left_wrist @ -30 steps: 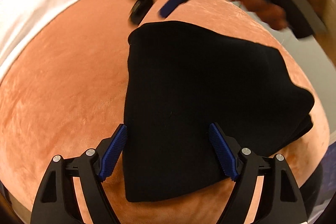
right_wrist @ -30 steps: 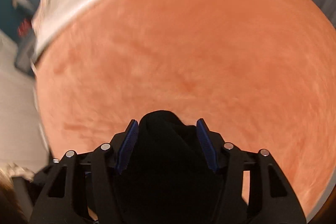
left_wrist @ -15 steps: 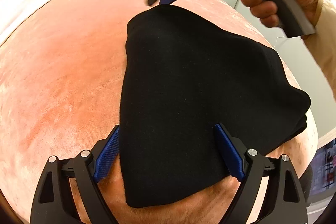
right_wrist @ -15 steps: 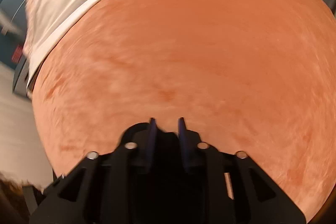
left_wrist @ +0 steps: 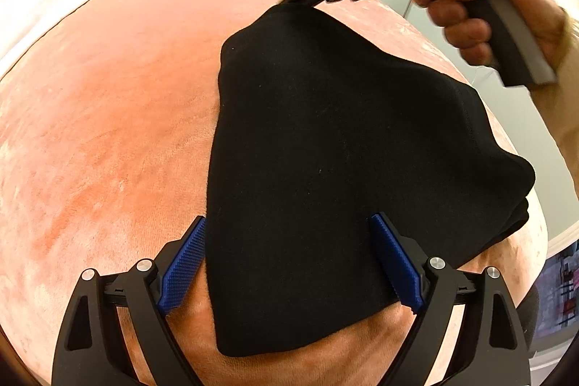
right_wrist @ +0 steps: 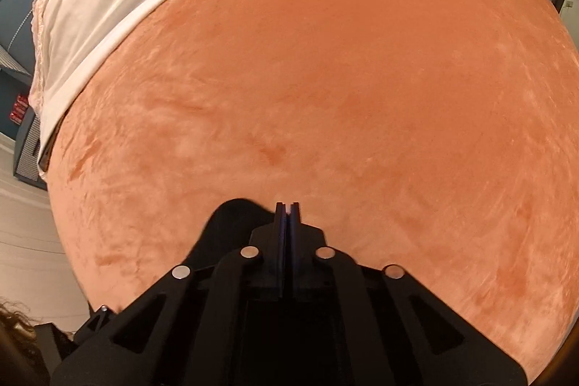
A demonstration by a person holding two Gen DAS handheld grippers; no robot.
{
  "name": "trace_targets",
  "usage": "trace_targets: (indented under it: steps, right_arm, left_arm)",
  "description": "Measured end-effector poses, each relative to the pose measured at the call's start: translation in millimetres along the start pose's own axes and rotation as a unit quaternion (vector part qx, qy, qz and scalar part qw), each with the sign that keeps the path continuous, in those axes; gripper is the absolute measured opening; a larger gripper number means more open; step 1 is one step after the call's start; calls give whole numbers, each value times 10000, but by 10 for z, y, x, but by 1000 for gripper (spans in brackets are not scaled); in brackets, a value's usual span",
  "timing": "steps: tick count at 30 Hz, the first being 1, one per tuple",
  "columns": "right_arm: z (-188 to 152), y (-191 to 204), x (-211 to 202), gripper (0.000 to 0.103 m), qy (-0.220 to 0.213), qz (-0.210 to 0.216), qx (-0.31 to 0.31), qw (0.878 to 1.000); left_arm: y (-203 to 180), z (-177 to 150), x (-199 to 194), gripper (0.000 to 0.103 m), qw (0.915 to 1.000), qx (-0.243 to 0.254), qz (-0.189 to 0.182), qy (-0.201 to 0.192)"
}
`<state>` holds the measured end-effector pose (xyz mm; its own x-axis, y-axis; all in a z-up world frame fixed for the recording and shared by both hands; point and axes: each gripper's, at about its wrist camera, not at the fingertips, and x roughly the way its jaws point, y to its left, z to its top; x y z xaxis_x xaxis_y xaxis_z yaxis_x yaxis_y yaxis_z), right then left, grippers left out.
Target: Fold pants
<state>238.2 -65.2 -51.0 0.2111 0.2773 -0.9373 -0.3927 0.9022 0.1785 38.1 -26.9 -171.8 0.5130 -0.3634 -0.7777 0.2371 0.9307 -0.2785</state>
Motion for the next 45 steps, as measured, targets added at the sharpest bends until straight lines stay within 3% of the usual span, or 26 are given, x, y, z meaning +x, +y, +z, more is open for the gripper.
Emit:
trace_targets:
  steps: [2,3,5,6,7,10,12,14,15,16,18,19,20,21,24,27,29,31,34,36,37,38,40,42,43,45]
  right_arm:
    - [-48,148,49,37,104,-83,-94,9999]
    - [-84,198,162,59,220,-174,-157,9995]
    - [-97,190,424,59,468,-73,-64,9989]
    - [-71,183,511,42,499,139,55,9986]
    - [-33,166,553,10,476,192,101,9986]
    - [115,59,530,7,257,-66,213,9994]
    - [172,-51,294,8,-251,-546,338,9976]
    - [132,-118,114,13,-358,-176,634,9972]
    - [86,-92,78,20,-278,13,630,9976]
    - [18,-15,98,51,-64,224,514,9984]
    - [-73,127,225,86,233,484,399,9978]
    - [-89,189,297,77,319,569,316,9974]
    - [-82,275,401,61,357,544,176,9977]
    - [-49,330,506,32,414,366,58,9985]
    - [146,189,746,10,282,47,193,9994]
    - [211,-117,524,10,-318,-337,646,9968]
    - [89,-176,192,12,-779,-45,918,9927]
    - [-248,-54,-194,14,-1169,184,820,9896]
    - [-754,65,-382,14,-1187,385,726,9895]
    - [-990,-76,-344,11,-1150,73,812,9900]
    - [-1146,-376,-241,11,-930,-659,1152,9868]
    - [-1285,-610,-250,8,-909,-1013,1521,9790]
    - [-1663,-1059,-627,6,-1456,-824,2648,9497]
    - [-1893,-1013,-1047,14,-2004,-1239,2636,9354]
    - [-1988,-920,-1166,15,-2162,-1284,2509,9348]
    - [-2123,-781,-1083,24,-2034,-809,2446,9446]
  left_arm:
    - [-37,9,19,88,10000,-22,-1,9]
    - [-47,14,20,88,10000,-22,20,7]
    - [-85,35,21,88,10000,-35,56,11]
    - [-99,48,17,88,10000,-49,73,21]
    - [-112,57,11,88,9999,-66,79,30]
    - [-118,87,24,88,9999,-113,86,47]
    - [-135,102,31,90,9999,-117,62,91]
    - [-129,107,38,90,9999,-113,68,81]
    - [-131,105,41,90,9999,-106,73,73]
    - [-134,103,45,90,9999,-111,72,70]
    - [-123,108,45,90,9999,-123,70,63]
    - [-122,104,46,90,9999,-129,72,59]
    - [-124,101,48,90,9999,-132,78,55]
    - [-130,102,49,90,9998,-135,102,59]
    - [-139,121,43,90,9997,-174,131,69]
    - [-135,140,57,91,9997,-200,101,116]
    - [-125,142,49,91,9997,-215,83,114]
    - [-88,145,29,91,9996,-260,49,115]
    - [-10,179,-91,89,9988,-472,-78,102]
    - [49,207,-250,89,9982,-579,-93,-86]
    - [74,228,-326,89,9980,-607,-23,-183]
    - [93,253,-383,89,9979,-598,75,-233]
    - [129,291,-468,89,9978,-505,346,-257]
    - [163,303,-531,89,9965,-440,645,-294]
    - [175,307,-549,89,9958,-445,738,-307]
    - [160,313,-545,89,9955,-474,758,-298]
